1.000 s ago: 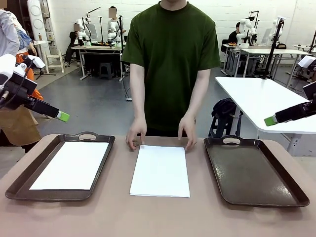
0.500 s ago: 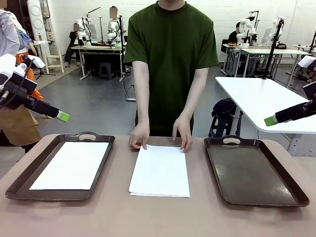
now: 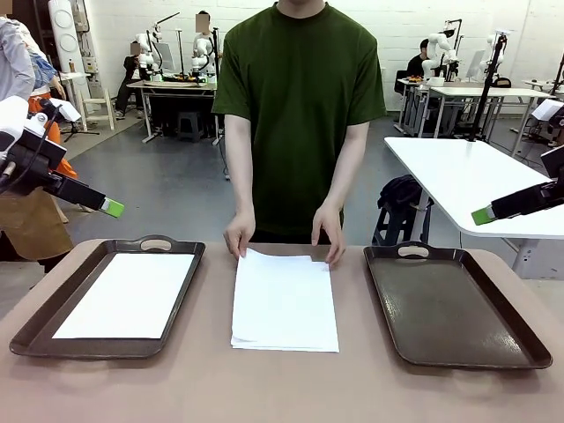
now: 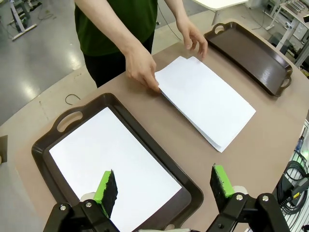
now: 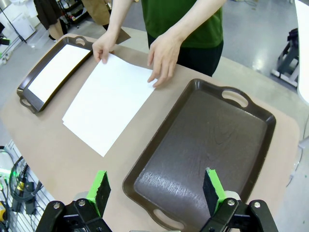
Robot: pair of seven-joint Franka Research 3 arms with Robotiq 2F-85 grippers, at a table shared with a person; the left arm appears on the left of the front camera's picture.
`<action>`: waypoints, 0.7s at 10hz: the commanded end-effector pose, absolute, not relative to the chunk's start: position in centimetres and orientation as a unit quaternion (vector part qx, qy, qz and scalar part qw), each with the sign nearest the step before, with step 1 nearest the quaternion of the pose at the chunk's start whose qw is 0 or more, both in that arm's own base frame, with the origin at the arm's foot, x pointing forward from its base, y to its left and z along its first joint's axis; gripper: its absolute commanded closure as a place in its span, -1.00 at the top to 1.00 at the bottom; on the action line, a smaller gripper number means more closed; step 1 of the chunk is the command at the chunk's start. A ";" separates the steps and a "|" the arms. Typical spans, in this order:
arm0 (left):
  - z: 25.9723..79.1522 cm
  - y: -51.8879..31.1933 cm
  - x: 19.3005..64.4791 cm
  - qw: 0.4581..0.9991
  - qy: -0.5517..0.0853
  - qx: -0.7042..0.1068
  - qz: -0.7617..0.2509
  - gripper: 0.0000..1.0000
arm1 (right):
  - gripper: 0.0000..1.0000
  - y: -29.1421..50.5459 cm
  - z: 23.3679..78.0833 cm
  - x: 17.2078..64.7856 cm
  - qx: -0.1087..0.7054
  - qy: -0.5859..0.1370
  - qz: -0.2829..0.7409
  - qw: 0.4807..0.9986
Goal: Sort the A4 documents.
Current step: Receive the A4 Paper.
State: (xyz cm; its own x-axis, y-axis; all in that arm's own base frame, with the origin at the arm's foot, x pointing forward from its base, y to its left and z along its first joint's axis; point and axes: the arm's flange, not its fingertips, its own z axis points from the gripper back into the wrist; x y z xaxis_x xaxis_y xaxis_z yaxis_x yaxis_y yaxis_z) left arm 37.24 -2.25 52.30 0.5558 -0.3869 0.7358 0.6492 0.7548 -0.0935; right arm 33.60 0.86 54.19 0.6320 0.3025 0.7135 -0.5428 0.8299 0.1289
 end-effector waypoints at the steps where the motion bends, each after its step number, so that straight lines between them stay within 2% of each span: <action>1: 52.3 -2.2 37.2 0.863 -0.364 -0.181 -0.300 1.00 | 1.00 0.8 54.1 33.8 0.178 -0.362 0.239 0.883; 7: 52.3 -2.2 37.2 0.863 -0.364 -0.181 -0.300 1.00 | 1.00 0.8 54.1 33.8 0.178 -0.362 0.239 0.883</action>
